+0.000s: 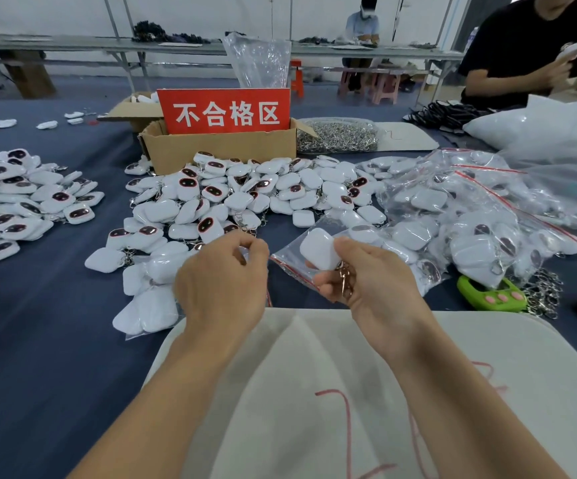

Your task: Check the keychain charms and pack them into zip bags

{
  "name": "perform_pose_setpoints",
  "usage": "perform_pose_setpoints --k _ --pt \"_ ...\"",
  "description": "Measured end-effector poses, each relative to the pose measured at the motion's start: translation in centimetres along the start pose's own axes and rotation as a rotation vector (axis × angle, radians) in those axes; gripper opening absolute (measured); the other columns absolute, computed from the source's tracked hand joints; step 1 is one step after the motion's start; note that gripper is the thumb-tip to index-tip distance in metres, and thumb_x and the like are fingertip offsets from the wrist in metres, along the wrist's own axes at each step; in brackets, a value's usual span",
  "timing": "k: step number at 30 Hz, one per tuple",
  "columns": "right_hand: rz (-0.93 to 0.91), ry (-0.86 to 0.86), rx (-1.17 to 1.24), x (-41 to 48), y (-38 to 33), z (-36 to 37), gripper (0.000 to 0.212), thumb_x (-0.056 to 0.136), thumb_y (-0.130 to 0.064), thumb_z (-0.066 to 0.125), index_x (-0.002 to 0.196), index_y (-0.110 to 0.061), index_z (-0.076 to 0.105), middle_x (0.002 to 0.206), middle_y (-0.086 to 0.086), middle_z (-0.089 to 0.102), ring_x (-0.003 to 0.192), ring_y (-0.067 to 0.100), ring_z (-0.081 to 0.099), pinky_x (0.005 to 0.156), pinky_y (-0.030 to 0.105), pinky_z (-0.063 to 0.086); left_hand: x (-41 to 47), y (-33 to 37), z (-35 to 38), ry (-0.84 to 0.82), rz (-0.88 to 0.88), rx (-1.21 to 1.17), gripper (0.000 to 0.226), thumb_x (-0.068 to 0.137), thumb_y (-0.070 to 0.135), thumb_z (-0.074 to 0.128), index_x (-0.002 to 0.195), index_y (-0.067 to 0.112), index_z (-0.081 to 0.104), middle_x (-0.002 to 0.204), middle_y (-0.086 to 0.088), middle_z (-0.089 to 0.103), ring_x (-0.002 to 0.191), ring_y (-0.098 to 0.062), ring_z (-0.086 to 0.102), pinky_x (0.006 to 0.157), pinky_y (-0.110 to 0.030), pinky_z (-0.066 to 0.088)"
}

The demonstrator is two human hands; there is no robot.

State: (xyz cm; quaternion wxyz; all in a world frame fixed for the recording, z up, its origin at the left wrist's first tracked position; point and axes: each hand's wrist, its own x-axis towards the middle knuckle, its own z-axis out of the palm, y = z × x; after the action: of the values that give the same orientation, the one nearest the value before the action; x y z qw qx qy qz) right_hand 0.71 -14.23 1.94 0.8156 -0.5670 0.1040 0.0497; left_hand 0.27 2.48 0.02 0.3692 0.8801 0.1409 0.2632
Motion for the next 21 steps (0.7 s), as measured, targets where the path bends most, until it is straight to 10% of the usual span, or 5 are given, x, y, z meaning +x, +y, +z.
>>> perform_pose_setpoints --k 5,16,21 --pt "-0.038 0.047 -0.134 0.2 0.3 -0.3 0.021 0.101 -0.02 0.06 0.09 -0.005 0.071 0.061 0.012 0.065 0.045 0.015 0.055 0.044 0.024 0.046 -0.3 -0.5 0.5 -0.216 0.051 0.572 0.029 0.092 0.061 0.053 0.098 0.035 0.065 0.087 0.008 0.069 0.075 -0.019 0.046 0.067 -0.033 0.032" --pt "-0.16 -0.058 -0.236 -0.5 1.0 0.5 0.028 0.078 0.012 0.058 0.093 -0.006 0.073 0.08 0.01 0.078 0.057 0.013 0.063 0.053 0.016 0.049 -0.7 0.1 0.6 -0.159 0.098 0.203 0.025 0.092 0.028 0.055 0.069 0.026 0.047 0.066 0.004 0.057 0.071 -0.027 0.051 0.061 -0.037 0.03" --pt "-0.383 0.082 -0.799 -0.1 2.1 0.2 0.032 0.083 0.0 0.059 0.094 -0.026 0.075 0.088 -0.014 0.077 0.076 0.003 0.07 0.077 0.021 0.055 -1.1 0.0 1.0 -0.231 0.156 0.077 0.019 0.092 0.024 0.06 0.073 0.025 0.054 0.062 0.007 0.059 0.072 -0.022 0.056 0.063 -0.039 0.039"
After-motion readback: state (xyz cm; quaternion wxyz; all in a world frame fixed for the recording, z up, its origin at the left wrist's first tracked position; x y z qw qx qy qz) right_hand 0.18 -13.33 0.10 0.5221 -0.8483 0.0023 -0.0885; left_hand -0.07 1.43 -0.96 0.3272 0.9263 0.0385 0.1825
